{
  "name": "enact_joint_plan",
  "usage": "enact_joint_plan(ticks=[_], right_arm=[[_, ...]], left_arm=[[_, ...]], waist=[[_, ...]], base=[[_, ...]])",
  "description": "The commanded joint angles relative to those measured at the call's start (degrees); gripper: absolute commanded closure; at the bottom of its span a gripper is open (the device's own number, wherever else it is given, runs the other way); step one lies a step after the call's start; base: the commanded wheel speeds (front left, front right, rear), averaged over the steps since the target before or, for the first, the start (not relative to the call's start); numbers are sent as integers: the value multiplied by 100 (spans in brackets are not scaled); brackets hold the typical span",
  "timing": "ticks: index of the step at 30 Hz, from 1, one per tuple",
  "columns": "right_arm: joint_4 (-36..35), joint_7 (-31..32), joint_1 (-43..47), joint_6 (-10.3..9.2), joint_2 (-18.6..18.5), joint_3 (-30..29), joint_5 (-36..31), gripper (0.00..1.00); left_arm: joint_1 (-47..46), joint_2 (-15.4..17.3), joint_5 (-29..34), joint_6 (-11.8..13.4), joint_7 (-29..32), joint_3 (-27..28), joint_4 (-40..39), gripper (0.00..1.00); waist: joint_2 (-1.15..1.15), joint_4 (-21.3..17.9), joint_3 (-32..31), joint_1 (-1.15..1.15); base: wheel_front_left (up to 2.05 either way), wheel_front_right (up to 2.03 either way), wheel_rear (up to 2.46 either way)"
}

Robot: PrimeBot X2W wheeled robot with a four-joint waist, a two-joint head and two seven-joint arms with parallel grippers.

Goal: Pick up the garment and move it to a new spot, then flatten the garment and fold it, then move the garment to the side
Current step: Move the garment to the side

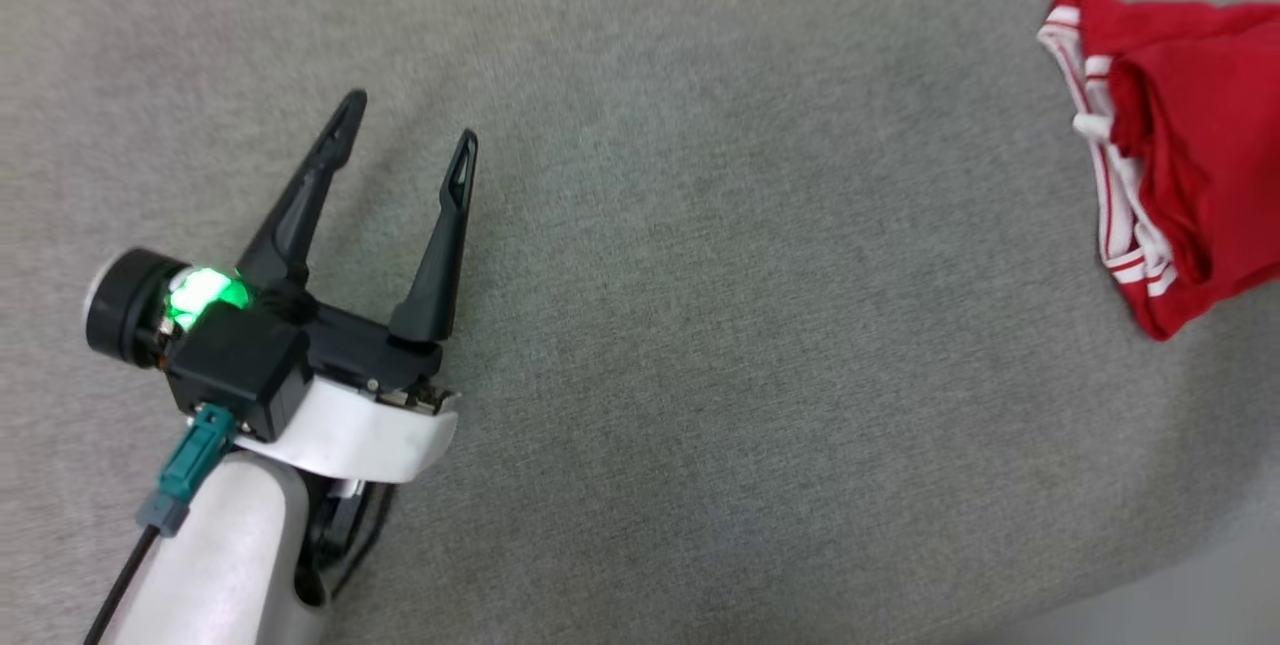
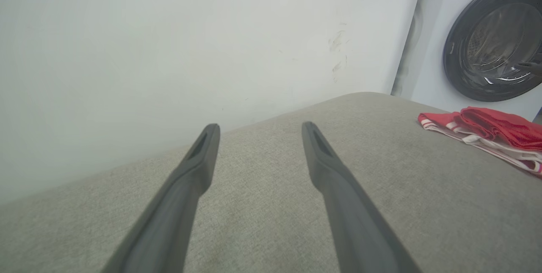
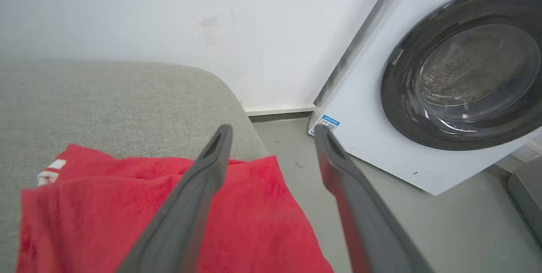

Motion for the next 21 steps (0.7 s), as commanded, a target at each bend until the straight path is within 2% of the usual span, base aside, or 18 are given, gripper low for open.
enact_joint_plan(ticks=[1, 8, 15, 21], right_arm=[[-101, -108, 188, -4, 70, 48, 55, 0], [-1032, -232, 1257, -4, 488, 435, 389, 0], [-1975, 135, 2387, -4, 1000, 966, 703, 0], [-2467, 474, 3052, -4, 1223, 1299, 969, 0]], left_arm=[[105, -24, -40, 38, -53, 0, 62, 0], [532, -208, -179, 239, -171, 63, 307, 0], [1048, -402, -398, 431, -234, 161, 622, 0], [1464, -522, -510, 566, -261, 237, 835, 0]], waist=[[0, 33, -317, -1], [0, 241, -1043, -1], [0, 594, -1636, -1], [0, 1011, -2103, -1]], base=[[0, 0, 0], [0, 0, 0], [0, 0, 0], [0, 0, 0]])
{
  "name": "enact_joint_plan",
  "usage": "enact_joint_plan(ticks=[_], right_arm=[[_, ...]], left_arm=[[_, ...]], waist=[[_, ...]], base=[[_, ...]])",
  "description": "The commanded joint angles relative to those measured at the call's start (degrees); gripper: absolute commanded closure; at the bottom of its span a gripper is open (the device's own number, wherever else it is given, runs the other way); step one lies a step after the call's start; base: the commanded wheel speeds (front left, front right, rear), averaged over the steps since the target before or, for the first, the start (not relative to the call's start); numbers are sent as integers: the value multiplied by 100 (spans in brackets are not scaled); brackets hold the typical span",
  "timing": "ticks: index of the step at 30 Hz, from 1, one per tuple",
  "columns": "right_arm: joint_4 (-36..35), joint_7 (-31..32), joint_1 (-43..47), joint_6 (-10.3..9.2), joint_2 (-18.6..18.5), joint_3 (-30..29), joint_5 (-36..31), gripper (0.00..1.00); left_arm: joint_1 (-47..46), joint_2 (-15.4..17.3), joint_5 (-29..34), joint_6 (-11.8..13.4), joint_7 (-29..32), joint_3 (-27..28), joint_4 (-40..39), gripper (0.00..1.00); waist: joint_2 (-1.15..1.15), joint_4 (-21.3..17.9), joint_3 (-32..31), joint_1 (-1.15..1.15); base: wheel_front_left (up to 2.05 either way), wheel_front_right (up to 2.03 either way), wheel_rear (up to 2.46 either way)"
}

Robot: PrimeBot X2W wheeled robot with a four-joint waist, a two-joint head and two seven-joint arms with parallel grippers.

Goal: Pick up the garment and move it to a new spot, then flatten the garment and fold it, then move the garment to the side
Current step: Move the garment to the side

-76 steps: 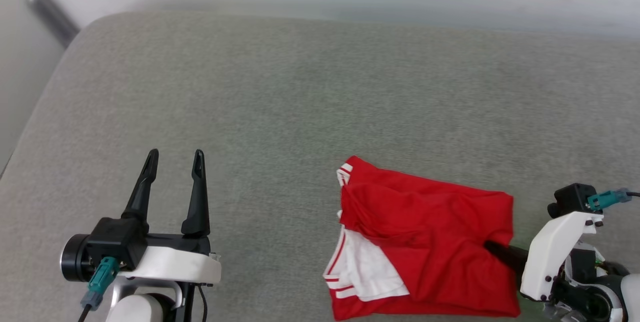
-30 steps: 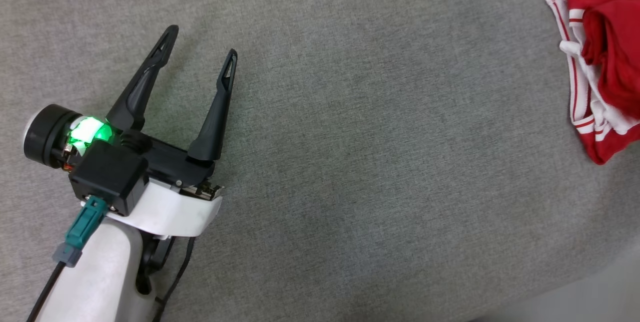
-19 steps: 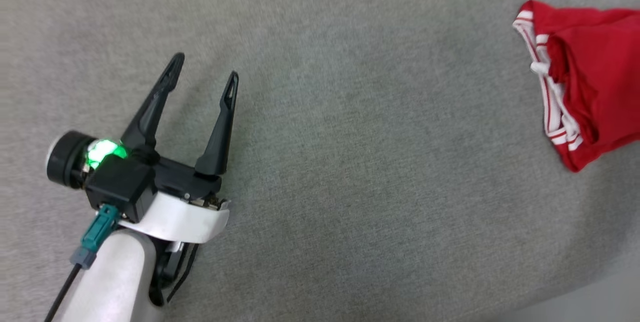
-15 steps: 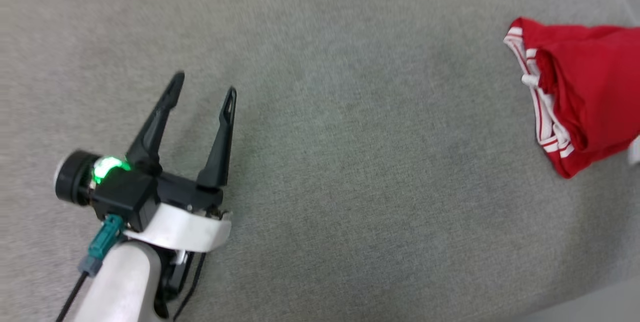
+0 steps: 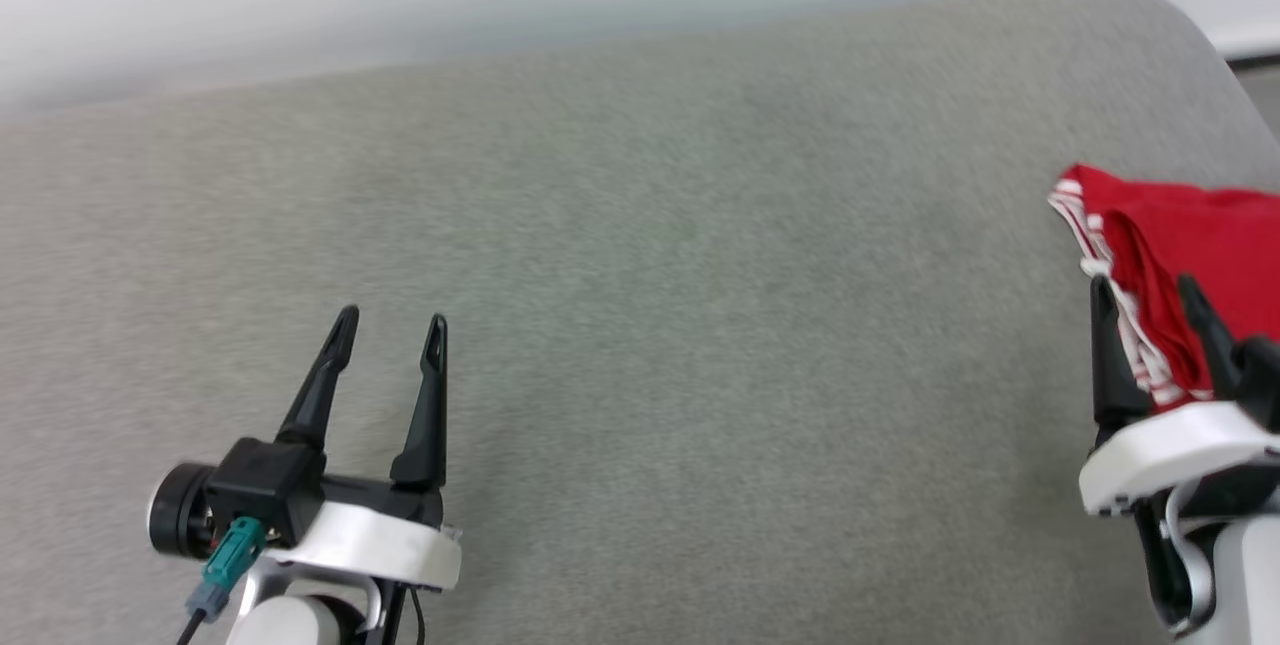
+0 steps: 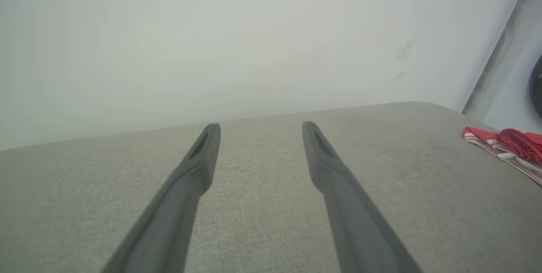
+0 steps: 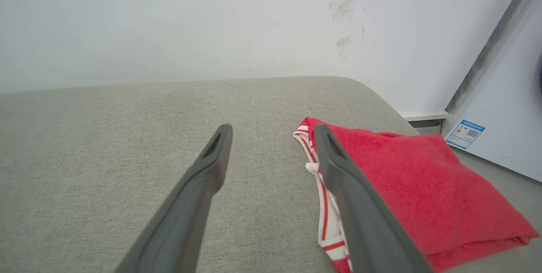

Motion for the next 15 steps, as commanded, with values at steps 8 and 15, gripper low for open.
enact_joint_plan(ticks=[8, 15], right_arm=[[-749, 68, 900, -4, 209, 186, 281, 0], [-1396, 290, 1679, -4, 309, 233, 320, 0]], left_arm=[[502, -59, -187, 114, -46, 235, 187, 0], [859, 2, -220, 117, -56, 305, 356, 0]], waist=[[0, 760, -837, 1], [0, 910, -1266, 1]], base=[[0, 0, 0], [0, 0, 0]])
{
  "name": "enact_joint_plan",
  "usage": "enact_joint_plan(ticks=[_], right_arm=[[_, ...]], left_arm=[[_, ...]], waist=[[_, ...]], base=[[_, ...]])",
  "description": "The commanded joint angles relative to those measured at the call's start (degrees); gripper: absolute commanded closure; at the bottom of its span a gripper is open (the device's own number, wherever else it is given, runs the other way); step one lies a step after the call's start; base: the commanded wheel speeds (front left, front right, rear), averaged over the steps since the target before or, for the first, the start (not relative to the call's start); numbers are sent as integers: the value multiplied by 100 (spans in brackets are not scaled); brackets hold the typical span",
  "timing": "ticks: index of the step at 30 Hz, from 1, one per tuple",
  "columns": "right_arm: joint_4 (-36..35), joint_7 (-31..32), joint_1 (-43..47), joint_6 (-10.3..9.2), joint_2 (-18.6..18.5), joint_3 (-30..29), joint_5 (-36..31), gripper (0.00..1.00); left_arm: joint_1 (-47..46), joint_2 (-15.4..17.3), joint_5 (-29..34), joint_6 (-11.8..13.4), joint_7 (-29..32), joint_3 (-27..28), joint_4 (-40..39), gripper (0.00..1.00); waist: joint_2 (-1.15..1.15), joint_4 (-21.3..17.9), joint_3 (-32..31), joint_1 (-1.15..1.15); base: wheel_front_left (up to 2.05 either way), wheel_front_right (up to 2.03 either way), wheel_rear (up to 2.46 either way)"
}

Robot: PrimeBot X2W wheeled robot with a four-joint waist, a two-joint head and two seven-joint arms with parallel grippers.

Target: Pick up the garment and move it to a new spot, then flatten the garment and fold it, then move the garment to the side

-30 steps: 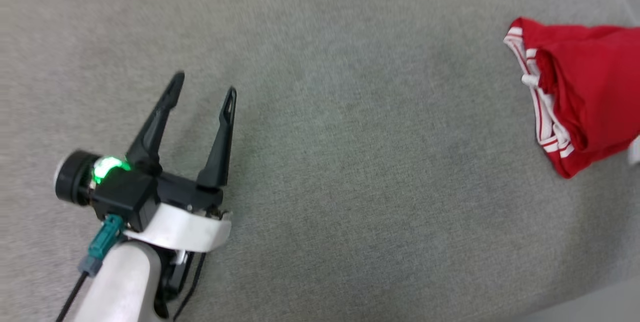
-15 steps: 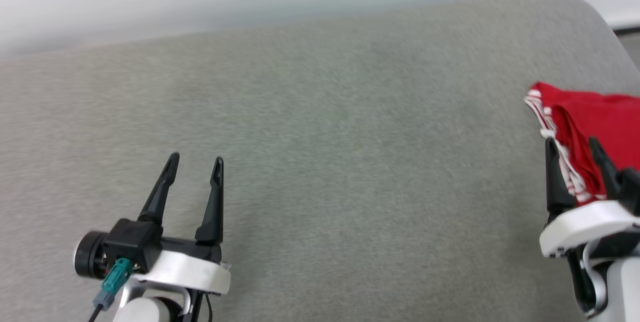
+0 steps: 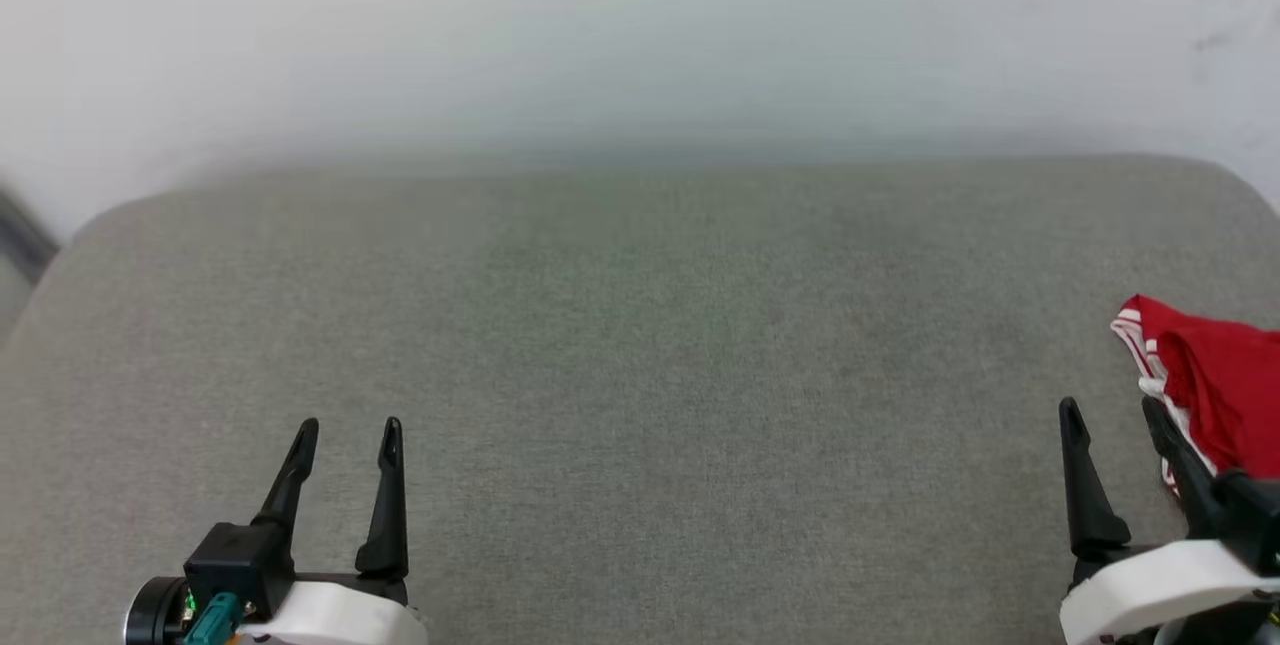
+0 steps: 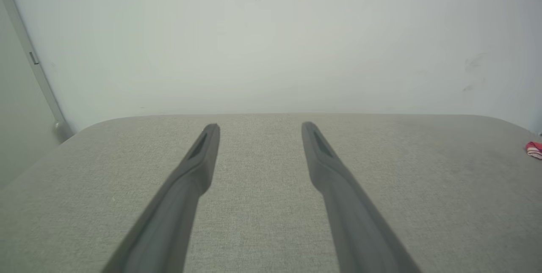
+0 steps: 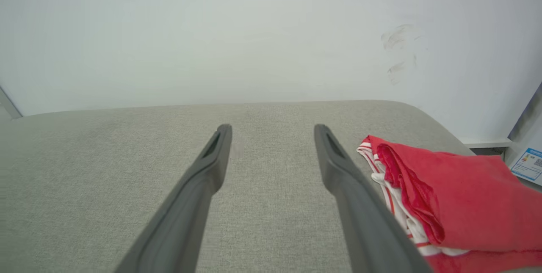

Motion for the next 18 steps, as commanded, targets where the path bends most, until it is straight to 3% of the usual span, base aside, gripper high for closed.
enact_joint_plan(ticks=[1, 9, 18], right_arm=[[-171, 68, 184, -4, 19, -12, 18, 0], [-850, 287, 468, -4, 22, 359, -42, 0], [-1024, 297, 375, -4, 25, 427, -24, 0]], left_arm=[[70, -10, -9, -5, -33, -9, 14, 0], [85, 7, 62, -66, -39, 39, 162, 0], [-24, -160, 147, -148, -40, 106, 214, 0]], waist=[[0, 112, -179, 2], [0, 109, -238, 2], [0, 159, -197, 2]], base=[[0, 0, 0], [0, 0, 0], [0, 0, 0]])
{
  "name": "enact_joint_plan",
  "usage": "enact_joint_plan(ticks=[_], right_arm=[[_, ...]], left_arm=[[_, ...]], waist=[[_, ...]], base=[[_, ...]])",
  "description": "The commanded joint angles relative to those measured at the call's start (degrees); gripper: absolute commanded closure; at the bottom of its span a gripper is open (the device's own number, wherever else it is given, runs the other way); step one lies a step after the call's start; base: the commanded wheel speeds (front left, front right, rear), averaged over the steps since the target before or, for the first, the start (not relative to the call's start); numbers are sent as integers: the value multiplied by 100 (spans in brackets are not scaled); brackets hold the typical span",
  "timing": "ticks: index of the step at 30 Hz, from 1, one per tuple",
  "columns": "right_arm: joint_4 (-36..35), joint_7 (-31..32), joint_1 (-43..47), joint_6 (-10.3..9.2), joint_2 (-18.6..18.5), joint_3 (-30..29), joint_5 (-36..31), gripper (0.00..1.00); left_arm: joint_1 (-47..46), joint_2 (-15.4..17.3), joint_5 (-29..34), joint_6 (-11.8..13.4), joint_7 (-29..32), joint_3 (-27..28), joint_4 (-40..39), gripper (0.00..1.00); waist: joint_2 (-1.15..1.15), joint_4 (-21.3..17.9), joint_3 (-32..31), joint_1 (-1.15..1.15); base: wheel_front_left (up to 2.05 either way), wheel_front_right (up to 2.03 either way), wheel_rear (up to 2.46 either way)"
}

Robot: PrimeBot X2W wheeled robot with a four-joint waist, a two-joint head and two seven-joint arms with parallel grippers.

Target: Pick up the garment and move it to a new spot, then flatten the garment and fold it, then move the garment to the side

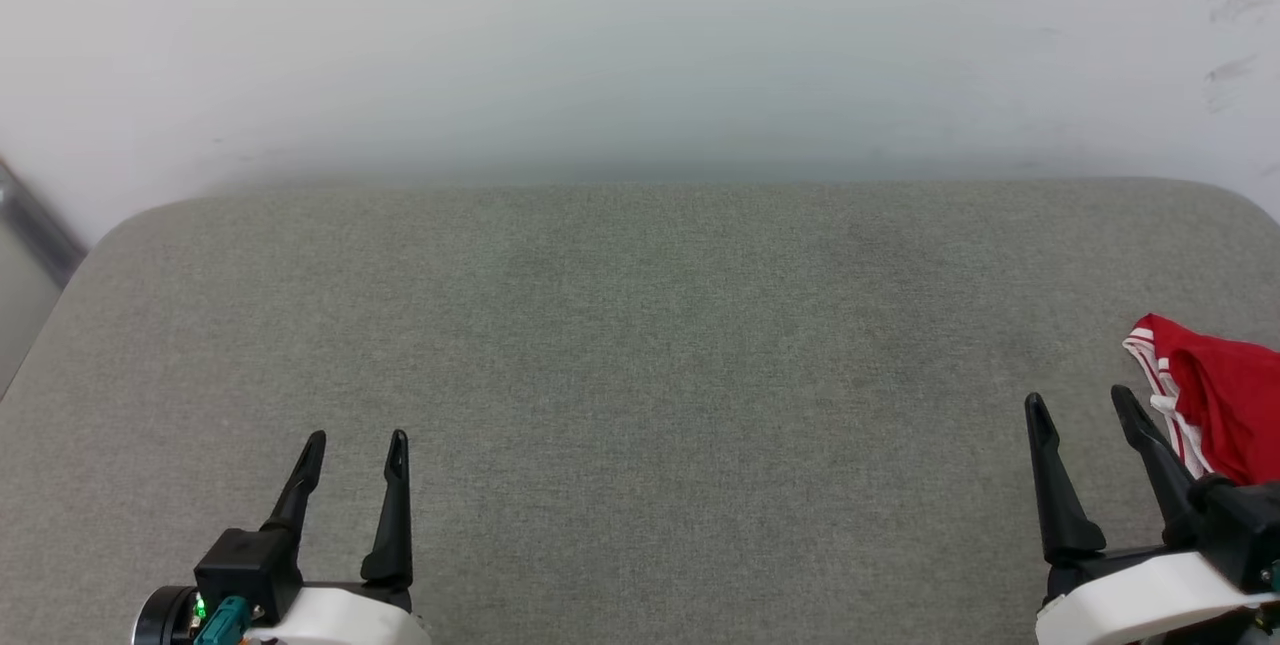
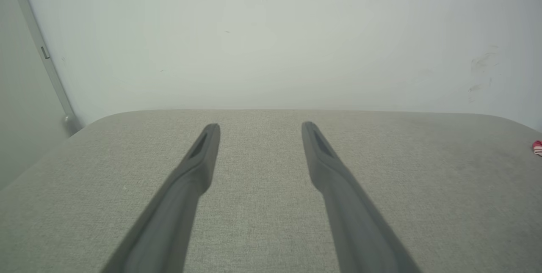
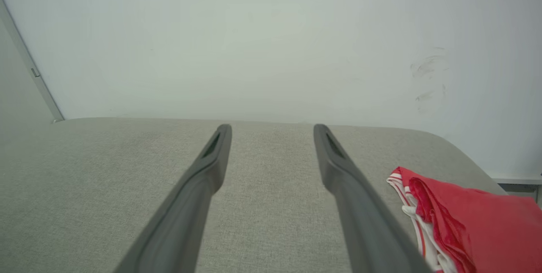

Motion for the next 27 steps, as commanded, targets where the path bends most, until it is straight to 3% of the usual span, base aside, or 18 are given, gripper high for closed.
enact_joint_plan(ticks=[1, 9, 10, 14, 27], right_arm=[[-25, -30, -41, -4, 12, 25, 9, 0], [4, -61, -71, -4, 12, 77, 72, 0], [23, -36, -19, 0, 1, 75, 74, 100], [149, -43, 38, 0, 2, 104, 146, 100], [561, -31, -206, 0, -90, 133, 1750, 100]], left_arm=[[-80, -36, 49, -39, -38, 41, 22, 0], [-123, -111, 137, -137, -33, 135, 54, 0], [-82, -110, 112, -123, -4, 123, 63, 100], [-21, -152, 34, -132, 37, 126, 201, 100], [-198, -276, -1312, -265, 412, 347, 359, 100]], waist=[[0, -6, 9, 1], [0, 2, 42, 1], [0, 2, 42, 1], [0, 0, 44, 1], [0, -19, 58, 1]], base=[[0, 0, 0], [0, 0, 0], [0, 0, 0], [0, 0, 0], [0, 0, 0]])
